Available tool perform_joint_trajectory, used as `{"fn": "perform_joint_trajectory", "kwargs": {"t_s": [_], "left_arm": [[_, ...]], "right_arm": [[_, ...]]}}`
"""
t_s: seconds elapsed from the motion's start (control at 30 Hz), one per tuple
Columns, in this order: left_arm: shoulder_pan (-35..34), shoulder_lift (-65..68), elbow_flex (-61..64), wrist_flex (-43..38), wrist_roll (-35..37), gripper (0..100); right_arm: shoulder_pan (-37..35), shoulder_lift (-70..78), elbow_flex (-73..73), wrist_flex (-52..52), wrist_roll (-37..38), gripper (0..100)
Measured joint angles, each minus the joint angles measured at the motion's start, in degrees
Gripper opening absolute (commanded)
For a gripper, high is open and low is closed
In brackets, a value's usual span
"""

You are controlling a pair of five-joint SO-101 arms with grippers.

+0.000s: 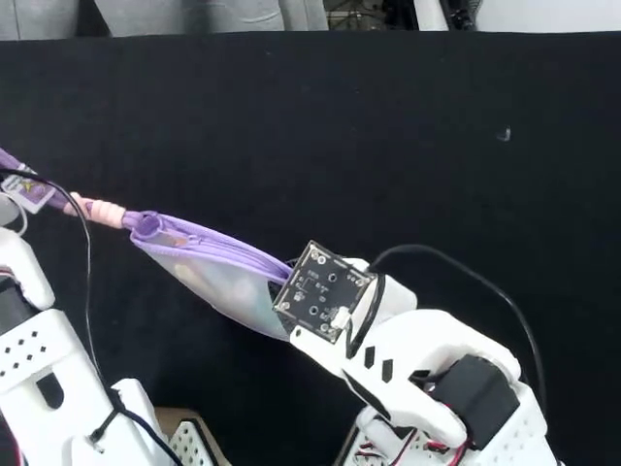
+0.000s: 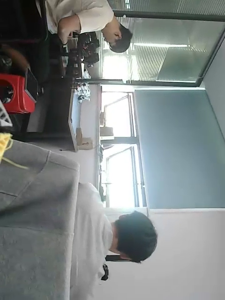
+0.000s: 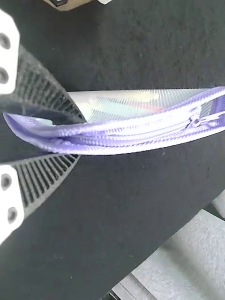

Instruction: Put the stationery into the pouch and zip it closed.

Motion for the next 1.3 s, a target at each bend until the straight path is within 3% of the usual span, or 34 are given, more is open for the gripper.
{"fn": "perform_joint_trajectory", "kwargs": {"t_s": [0.37,0.6,0.77,1.0,1.3], "left_arm": [[-6.1,0.0,4.3,-18.2,-3.2,3],[-6.4,0.4,4.3,-20.7,-4.2,3],[-6.6,8.2,4.3,-24.0,-7.9,3],[-10.1,22.6,3.7,-38.5,-8.6,3],[-12.1,28.5,0.5,-39.7,-8.9,3]], "right_arm": [[0.0,0.0,0.4,0.0,0.1,1.0],[0.0,0.0,0.5,0.0,0.1,1.0],[-0.1,0.0,0.5,-0.1,0.1,1.0],[0.2,0.0,2.3,0.6,0.4,1.0],[1.0,0.8,2.3,-0.1,0.2,1.1]]}}
